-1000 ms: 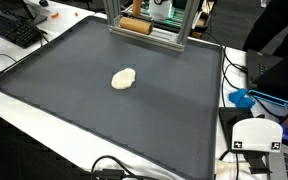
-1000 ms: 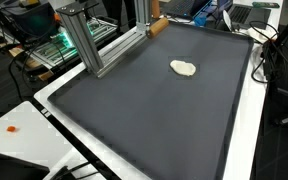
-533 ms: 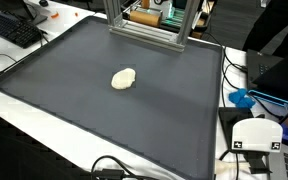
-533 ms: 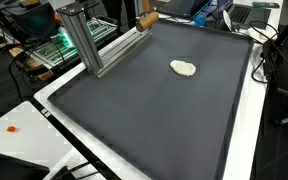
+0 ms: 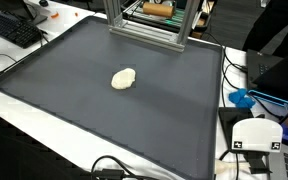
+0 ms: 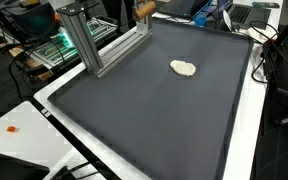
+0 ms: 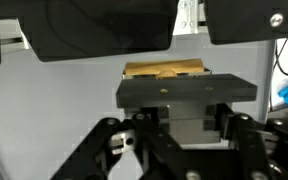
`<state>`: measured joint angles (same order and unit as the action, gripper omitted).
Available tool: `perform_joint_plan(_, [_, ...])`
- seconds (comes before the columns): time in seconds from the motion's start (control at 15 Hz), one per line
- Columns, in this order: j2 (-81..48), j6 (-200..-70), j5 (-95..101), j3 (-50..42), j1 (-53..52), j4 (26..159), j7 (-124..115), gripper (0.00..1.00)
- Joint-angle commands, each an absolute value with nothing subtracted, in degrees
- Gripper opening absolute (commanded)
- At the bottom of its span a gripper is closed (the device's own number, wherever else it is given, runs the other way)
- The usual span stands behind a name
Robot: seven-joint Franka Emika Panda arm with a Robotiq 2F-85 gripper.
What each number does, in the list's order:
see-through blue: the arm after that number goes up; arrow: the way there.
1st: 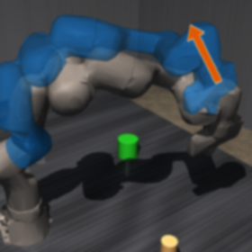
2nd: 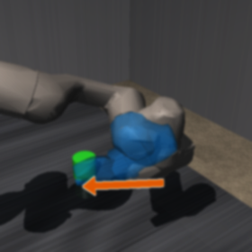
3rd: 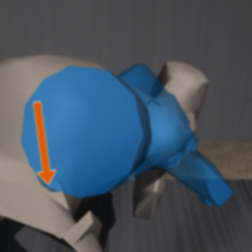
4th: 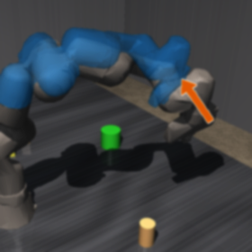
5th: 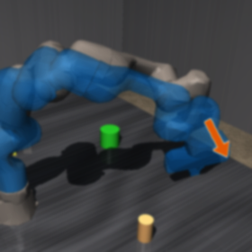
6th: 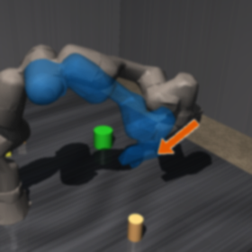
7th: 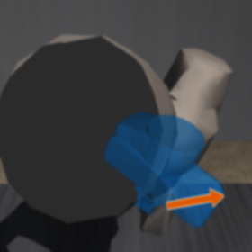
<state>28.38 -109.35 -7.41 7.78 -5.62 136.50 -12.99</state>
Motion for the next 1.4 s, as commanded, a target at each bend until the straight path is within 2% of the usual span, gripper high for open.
perform_joint_plan(0.0, [31.7,-108.5,-9.1,8.5,-6.4,138.3,-13.9,0.35])
perform_joint_plan(0.87, [36.4,-103.2,-9.3,9.4,-7.5,140.2,-13.3,0.35])
perform_joint_plan(1.33, [38.6,-105.7,-11.9,9.7,-8.5,144.5,-13.1,0.35])
